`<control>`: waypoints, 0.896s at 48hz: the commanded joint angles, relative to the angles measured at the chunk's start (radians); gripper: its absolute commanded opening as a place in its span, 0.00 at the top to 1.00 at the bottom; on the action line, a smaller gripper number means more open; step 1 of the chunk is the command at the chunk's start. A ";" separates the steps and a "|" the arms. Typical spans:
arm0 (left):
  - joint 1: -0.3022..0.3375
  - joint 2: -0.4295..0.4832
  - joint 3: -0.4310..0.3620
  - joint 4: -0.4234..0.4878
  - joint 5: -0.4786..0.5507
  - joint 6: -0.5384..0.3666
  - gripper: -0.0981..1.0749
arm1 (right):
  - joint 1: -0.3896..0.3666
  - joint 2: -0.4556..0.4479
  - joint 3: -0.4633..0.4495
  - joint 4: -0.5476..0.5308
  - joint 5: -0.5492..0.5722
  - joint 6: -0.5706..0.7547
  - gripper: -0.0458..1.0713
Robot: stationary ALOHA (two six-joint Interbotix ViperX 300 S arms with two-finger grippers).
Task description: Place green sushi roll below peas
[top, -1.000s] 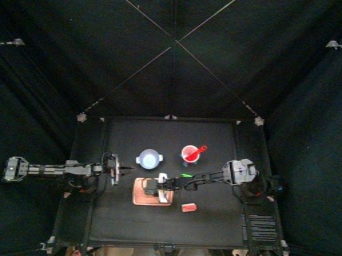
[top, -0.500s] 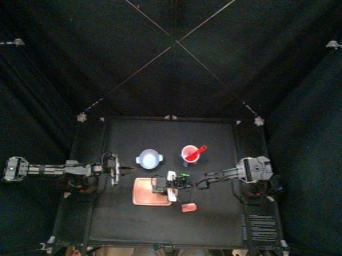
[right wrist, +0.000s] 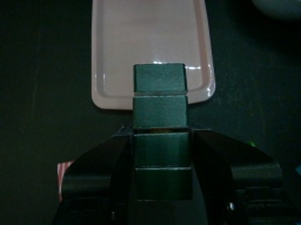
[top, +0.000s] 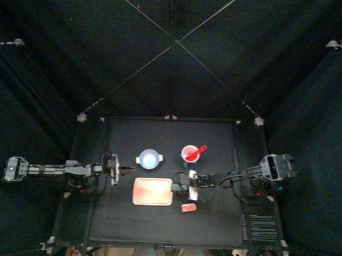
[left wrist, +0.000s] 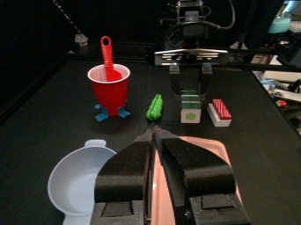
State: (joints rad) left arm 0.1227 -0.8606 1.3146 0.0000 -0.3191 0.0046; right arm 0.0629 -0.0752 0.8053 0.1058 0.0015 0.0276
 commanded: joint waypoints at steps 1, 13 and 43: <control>0.003 0.003 -0.012 0.002 -0.005 0.002 0.45 | 0.008 -0.051 0.020 0.020 -0.012 0.002 0.35; 0.005 0.003 -0.012 0.002 -0.005 0.002 0.45 | 0.008 -0.054 0.084 0.075 -0.017 0.000 0.35; 0.006 0.002 -0.008 0.002 -0.005 0.002 0.45 | 0.017 -0.023 0.101 0.051 -0.011 -0.002 0.34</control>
State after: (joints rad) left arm 0.1243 -0.8606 1.3223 0.0000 -0.3191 0.0046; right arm 0.0782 -0.0936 0.9143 0.1580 -0.0031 0.0276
